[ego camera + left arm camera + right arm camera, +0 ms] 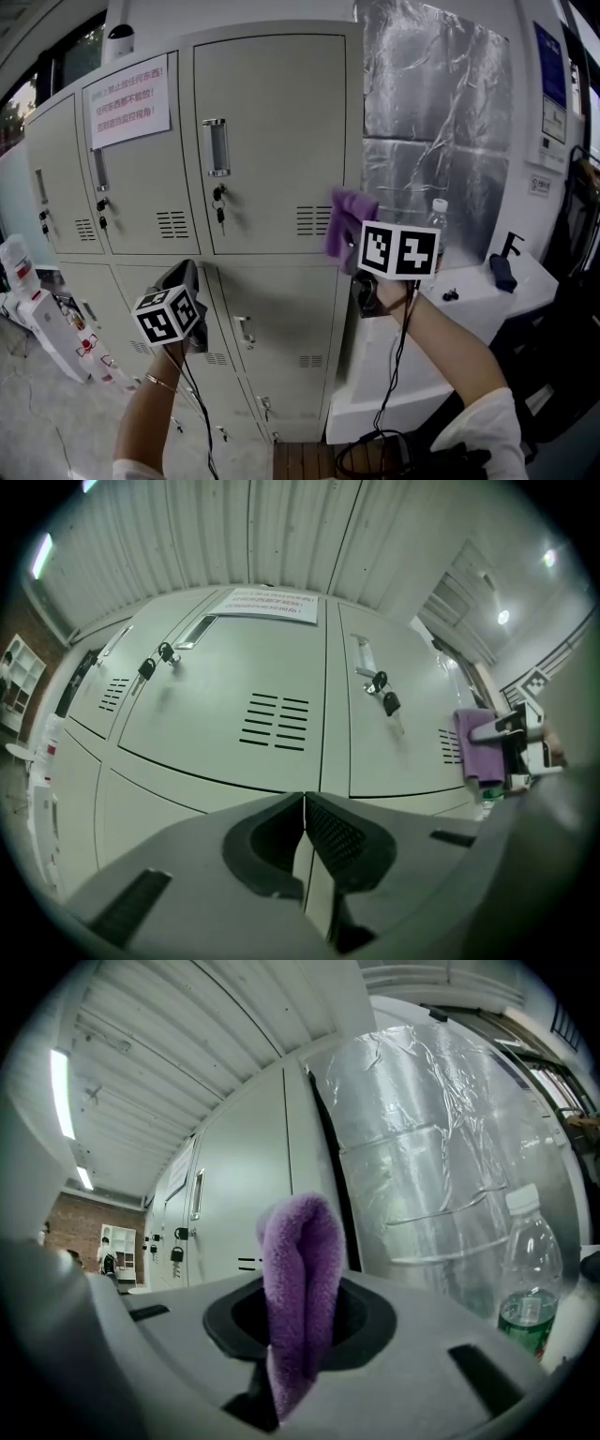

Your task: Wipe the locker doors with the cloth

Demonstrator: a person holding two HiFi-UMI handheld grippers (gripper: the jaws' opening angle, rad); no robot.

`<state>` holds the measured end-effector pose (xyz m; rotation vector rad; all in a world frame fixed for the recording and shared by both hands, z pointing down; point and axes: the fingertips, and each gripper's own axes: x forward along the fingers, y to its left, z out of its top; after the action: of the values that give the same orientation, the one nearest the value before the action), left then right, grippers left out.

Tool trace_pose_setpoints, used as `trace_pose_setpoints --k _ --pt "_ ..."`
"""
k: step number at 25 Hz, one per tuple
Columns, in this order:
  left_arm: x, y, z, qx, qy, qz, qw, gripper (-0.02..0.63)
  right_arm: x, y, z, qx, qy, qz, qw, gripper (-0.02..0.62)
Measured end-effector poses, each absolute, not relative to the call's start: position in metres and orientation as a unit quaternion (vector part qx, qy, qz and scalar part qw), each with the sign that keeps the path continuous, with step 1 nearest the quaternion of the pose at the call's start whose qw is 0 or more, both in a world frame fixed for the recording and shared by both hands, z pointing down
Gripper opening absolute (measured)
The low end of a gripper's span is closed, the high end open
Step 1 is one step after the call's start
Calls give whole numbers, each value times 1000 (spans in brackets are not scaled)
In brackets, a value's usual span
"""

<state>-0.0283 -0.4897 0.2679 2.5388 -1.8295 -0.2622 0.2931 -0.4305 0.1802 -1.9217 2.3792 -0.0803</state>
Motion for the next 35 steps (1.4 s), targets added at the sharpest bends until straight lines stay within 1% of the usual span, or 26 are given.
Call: trace_pose_setpoints --k 4,7,13,17,23,28,35 --pt "-23 -490 273 812 -579 -72 -5 9 301 -429 185 -629 776 -31 45 69" --pt "-17 -487 272 817 -572 -62 -23 9 300 -426 186 -615 785 -45 65 69" --pt "-6 -475 271 831 -552 -57 -46 10 275 -407 191 -552 822 -77 115 67" --pt "-11 -467 273 835 -544 -77 -31 9 251 -400 199 -522 841 -81 121 67" --pt "-33 -449 272 813 -574 -93 -13 9 226 -399 231 -528 842 -36 101 67" --pt "-40 -430 281 784 -614 -83 -47 9 201 -401 273 -553 830 19 70 67" --pt "-22 -413 334 779 -622 -61 -39 9 154 -407 345 -562 827 26 26 66"
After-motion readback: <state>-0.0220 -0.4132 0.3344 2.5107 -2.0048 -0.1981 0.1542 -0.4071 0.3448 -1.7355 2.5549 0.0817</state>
